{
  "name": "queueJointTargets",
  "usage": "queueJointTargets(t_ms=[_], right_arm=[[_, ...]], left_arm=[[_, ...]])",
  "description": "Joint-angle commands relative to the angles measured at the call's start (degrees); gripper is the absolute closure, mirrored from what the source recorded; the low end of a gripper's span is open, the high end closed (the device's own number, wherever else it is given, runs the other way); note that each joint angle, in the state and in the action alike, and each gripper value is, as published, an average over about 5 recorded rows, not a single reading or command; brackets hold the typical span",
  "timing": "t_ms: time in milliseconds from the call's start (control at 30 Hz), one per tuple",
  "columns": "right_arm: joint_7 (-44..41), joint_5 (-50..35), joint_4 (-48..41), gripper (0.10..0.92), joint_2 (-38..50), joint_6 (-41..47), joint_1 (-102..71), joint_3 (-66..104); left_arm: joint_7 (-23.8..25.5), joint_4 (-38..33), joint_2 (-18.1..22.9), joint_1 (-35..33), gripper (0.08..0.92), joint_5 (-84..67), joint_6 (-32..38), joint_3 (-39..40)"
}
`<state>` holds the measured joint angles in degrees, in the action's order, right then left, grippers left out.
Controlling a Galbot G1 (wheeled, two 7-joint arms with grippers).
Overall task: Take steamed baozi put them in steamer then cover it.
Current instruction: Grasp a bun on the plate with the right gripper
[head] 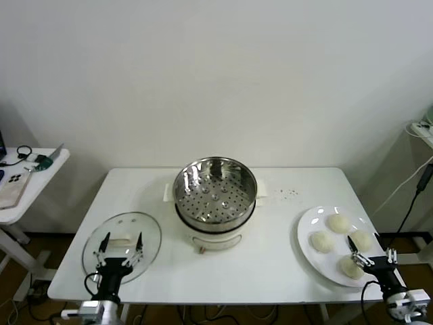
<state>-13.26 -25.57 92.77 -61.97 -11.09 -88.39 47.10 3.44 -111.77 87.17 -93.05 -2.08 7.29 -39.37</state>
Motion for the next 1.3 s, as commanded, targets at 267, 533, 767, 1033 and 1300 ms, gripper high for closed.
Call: queueJointTargets(t_ms=[267, 533, 767, 1033, 1300], right_arm=[[-9.4, 13.3, -0.5, 0.203, 14.2, 13.1, 8.5, -0.8], [-25.6, 19.4, -5.0, 0.203, 32.6, 22.3, 17.3, -9.3], [-40.9, 27.2, -13.6, 0.203, 41.0, 21.1, 36.8, -28.7], [-50.2, 33.7, -25.3, 0.203, 39.0, 16.5, 71.3, -66.5], [-52.1, 33.8, -34.4, 0.203, 32.3, 15.1, 85.9, -84.7]], left_arm=[[-2.3, 0.6, -0.2, 0.5, 0.177, 1.6, -0.2, 0.8], [-5.5, 0.1, -1.3, 0.1, 0.177, 4.1, -0.2, 3.0], [-5.8, 0.7, -1.4, -0.5, 0.177, 4.1, 0.6, 4.3], [-5.8, 0.7, -1.8, -0.5, 0.177, 3.7, 0.5, 4.5], [-6.0, 0.5, -2.2, 0.2, 0.177, 3.6, -0.6, 3.9]])
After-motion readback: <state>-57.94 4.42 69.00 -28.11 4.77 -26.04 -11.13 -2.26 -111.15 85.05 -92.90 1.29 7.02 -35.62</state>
